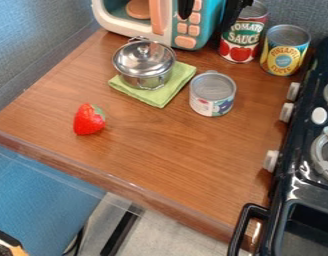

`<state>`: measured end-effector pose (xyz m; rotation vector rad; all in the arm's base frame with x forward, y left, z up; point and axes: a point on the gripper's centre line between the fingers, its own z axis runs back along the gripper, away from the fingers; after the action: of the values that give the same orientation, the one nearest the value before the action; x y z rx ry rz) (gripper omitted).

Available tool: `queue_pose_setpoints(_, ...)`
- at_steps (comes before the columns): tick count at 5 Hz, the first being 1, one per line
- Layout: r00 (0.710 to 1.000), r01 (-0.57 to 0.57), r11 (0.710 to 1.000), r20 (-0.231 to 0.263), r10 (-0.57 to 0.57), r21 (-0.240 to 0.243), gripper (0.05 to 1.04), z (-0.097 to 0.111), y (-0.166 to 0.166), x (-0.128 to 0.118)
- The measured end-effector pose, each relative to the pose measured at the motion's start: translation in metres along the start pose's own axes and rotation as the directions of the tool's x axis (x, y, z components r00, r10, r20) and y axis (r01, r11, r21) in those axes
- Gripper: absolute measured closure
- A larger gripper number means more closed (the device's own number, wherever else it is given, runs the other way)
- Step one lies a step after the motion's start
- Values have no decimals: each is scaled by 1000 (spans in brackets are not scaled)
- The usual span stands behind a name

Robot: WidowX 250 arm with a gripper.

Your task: Take the lid of the silver pot and put on the left of the pot

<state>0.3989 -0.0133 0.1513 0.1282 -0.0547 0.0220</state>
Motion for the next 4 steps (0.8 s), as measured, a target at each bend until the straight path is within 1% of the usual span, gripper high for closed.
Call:
queue_pose_setpoints(1,999,7,1000,-47,-7,0,84,-17,-3,-2)
queue_pose_setpoints(2,998,-17,1000,-63,16,-17,84,-23,14,-3)
queue_pose_setpoints(3,996,-68,997,-68,65,-38,84,-36,47,-5)
queue_pose_setpoints(4,998,-53,994,-40,49,-96,84,-50,65,-4)
